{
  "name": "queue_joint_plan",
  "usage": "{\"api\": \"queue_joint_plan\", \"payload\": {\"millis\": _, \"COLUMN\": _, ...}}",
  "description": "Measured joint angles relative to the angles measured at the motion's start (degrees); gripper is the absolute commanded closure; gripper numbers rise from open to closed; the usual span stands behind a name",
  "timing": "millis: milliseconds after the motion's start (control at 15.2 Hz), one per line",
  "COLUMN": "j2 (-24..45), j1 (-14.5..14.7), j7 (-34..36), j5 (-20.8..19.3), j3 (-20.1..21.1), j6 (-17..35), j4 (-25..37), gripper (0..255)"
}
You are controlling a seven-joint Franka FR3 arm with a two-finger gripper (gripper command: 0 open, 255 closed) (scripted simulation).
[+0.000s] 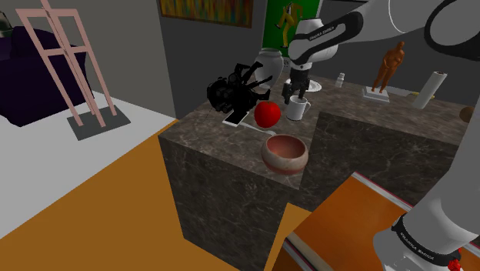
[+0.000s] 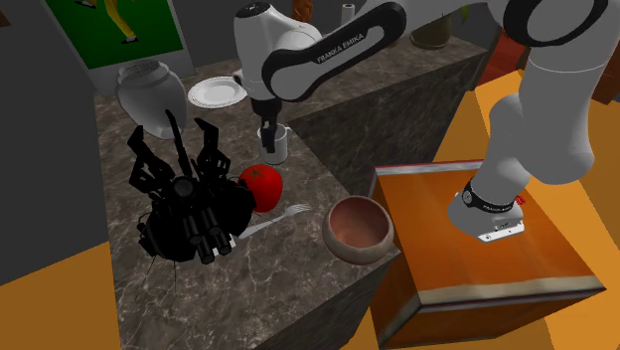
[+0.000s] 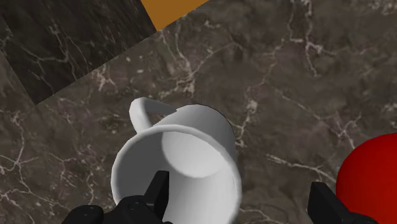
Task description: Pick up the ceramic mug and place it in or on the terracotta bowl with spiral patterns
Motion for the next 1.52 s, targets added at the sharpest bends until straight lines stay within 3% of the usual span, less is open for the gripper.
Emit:
{"api": "queue_joint_plan", "payload": {"millis": 396, "j2": 2.3, "j1": -0.4, "j7": -0.4, "j5": 0.5, "j3": 0.1, "j6": 3.7, "j4": -1.4, "gripper": 0}}
{"api": "queue_joint_plan", "payload": {"millis": 792, "j2": 2.5, "j1": -0.4, "j7": -0.4, "j5": 0.6, "j3": 0.1, "j6": 4.2, "j4": -1.6, "gripper": 0}}
{"api": "queue_joint_plan", "payload": {"millis": 858, "j2": 2.5, "j1": -0.4, "j7": -0.4, "j5": 0.6, "j3": 0.1, "j6": 4.2, "j4": -1.6, "gripper": 255}}
{"api": "queue_joint_plan", "payload": {"millis": 1518, "j2": 2.5, "j1": -0.4, "j7": -0.4, "j5": 0.6, "j3": 0.1, "j6": 4.2, "j4": -1.6, "gripper": 255}}
